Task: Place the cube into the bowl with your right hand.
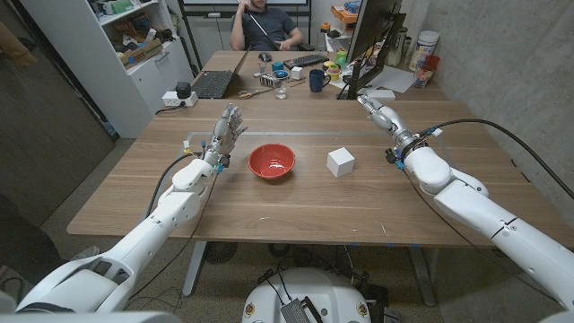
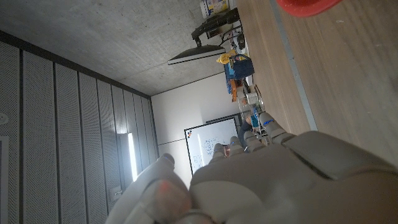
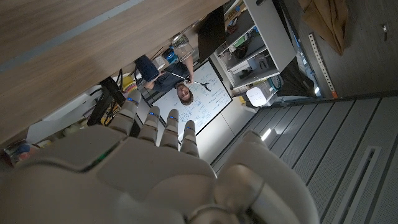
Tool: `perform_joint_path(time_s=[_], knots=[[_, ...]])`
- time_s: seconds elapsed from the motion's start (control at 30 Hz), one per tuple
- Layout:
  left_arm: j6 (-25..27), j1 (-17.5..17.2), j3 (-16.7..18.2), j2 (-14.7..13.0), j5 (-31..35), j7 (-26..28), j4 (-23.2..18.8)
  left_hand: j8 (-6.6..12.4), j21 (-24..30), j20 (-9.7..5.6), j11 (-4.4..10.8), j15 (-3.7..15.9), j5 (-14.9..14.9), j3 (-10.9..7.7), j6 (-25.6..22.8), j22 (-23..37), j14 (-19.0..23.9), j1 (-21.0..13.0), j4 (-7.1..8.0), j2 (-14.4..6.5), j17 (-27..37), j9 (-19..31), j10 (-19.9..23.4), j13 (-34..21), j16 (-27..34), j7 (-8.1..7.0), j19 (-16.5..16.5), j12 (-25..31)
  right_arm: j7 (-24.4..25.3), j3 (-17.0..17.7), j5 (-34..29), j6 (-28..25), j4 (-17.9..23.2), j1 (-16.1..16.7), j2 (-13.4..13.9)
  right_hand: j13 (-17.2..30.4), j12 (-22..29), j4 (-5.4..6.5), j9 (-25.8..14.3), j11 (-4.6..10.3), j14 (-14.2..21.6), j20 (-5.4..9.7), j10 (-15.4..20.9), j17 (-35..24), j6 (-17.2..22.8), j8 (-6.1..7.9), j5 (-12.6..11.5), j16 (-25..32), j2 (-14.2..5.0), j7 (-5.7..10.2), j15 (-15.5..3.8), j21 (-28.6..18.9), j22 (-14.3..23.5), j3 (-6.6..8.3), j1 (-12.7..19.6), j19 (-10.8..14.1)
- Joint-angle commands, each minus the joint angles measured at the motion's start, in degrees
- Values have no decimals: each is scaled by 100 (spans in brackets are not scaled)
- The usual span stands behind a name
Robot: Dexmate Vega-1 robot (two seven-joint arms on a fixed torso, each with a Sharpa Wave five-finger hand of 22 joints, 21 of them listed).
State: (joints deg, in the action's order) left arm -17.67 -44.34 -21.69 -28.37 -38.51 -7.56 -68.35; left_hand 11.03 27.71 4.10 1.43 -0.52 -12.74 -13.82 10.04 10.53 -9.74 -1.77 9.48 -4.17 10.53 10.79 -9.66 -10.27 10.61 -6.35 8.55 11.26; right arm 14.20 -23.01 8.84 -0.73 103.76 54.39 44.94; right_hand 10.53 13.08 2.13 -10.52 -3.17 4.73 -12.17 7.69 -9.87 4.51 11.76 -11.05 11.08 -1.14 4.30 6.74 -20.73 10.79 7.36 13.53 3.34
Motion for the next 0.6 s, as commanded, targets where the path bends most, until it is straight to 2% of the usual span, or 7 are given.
perform_joint_path(time_s=[0.03,0.2,0.4,0.47,0.53,0.6], knots=[[-71,102,-3,33,-44,-224,182,33,-14,-10,-8,8,-34,5,380,26,-321,6,8,-188,31,20,-354,-23,39,-19,12,30,96,-171,-860,-631,790,-20,310,23,21,-34,-28,-11,54,-23,52,-16,70,44,-45,18,36,-17,-12,25,14,9,40,44],[-78,156,-18,54,-42,-280,260,38,-17,-10,-18,7,-34,8,365,27,-319,6,9,-189,32,20,-361,-23,39,-20,8,27,257,-220,-1248,-768,931,9,328,23,18,-56,-28,5,66,-25,55,-16,73,40,-51,14,44,-13,-22,32,13,10,68,58],[-87,169,-15,66,-45,-284,281,53,-23,-10,-15,6,-34,12,319,27,-318,7,9,-191,32,20,-345,-24,39,-11,6,33,184,-289,-1647,-1051,1125,-27,424,22,42,-117,-28,19,149,-24,141,-15,138,56,-64,25,34,30,-56,45,11,34,162,100],[-74,171,-17,66,-53,-296,287,61,-26,-5,-16,5,-33,14,297,27,-317,7,9,-191,32,20,-344,-24,39,-14,7,33,162,-399,-2009,-1376,1273,-79,496,22,46,-137,-27,33,168,-22,159,-15,143,56,-67,26,26,27,-65,47,11,45,196,118],[-45,160,-20,51,-48,-282,258,67,-26,-9,-15,7,-33,15,276,27,-315,7,9,-192,32,20,-342,-24,40,-13,2,33,74,-433,-2112,-1409,1305,-113,543,21,51,-168,-27,46,174,-21,181,-14,167,62,-69,19,15,51,-75,50,10,62,247,140],[-44,149,-10,62,-56,-250,251,71,-28,-6,-2,7,-33,17,259,27,-313,7,10,-193,32,21,-343,-24,41,-16,-3,32,1,-532,-2385,-1669,1418,-167,585,21,56,-205,-27,50,181,-22,206,-14,195,70,-70,13,3,67,-73,56,8,83,307,158]])
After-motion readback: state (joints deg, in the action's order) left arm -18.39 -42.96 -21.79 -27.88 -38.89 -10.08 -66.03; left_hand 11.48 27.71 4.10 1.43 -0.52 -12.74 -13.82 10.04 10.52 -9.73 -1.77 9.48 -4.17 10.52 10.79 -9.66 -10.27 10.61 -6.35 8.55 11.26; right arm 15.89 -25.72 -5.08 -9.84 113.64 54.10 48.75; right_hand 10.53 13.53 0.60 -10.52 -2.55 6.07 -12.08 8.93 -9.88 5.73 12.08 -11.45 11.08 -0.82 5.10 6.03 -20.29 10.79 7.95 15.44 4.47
